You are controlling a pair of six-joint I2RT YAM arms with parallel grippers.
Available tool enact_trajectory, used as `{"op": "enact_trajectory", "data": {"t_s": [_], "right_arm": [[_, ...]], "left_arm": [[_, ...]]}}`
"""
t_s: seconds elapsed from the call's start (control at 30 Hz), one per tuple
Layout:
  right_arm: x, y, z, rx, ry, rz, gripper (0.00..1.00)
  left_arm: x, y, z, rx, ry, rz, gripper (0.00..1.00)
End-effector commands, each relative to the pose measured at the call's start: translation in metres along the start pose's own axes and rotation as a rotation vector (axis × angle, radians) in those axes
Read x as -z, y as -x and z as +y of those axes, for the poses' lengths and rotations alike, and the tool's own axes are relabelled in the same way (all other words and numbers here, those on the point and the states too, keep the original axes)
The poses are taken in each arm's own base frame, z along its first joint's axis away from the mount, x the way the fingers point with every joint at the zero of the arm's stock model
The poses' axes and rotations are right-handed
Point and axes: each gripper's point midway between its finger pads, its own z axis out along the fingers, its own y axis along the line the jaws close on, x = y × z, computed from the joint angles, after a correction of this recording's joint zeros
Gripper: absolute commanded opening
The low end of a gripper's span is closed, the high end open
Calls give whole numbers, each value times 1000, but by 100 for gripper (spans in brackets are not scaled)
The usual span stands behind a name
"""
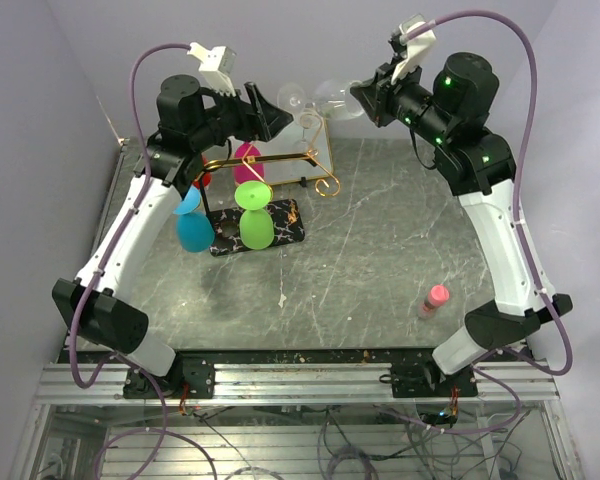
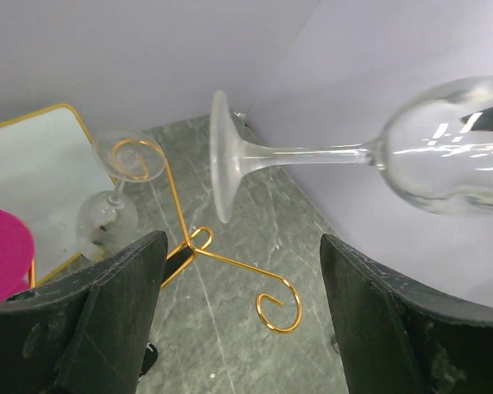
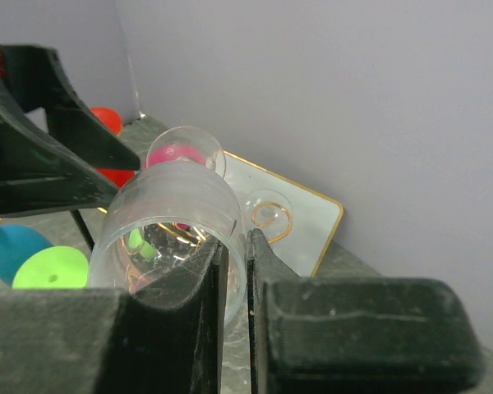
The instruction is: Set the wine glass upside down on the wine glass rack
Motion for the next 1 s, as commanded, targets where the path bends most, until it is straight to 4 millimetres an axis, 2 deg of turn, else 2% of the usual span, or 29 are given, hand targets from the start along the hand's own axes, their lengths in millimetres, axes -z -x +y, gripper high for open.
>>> {"op": "enact_trajectory", "data": {"t_s": [0.0,0.2,0.53,0.8,0.97], "right_arm": [[22,42,12,-9,46,-124,0],[27,42,20,-20,85,-122,0],[38,34,23,-17,94,-107,0],[40,34,29,-30,129,-108,0],[40,34,26,-32,124,-111,0]], "left_arm": [[-2,4,-14,42,-66,-38,86],[-2,2,-21,62,-125,-51,86],[12,7,-31,50,-213,-66,77],[15,8,-32,48,-231,-67,59],[16,7,-33,47,-243,-61,44]]}}
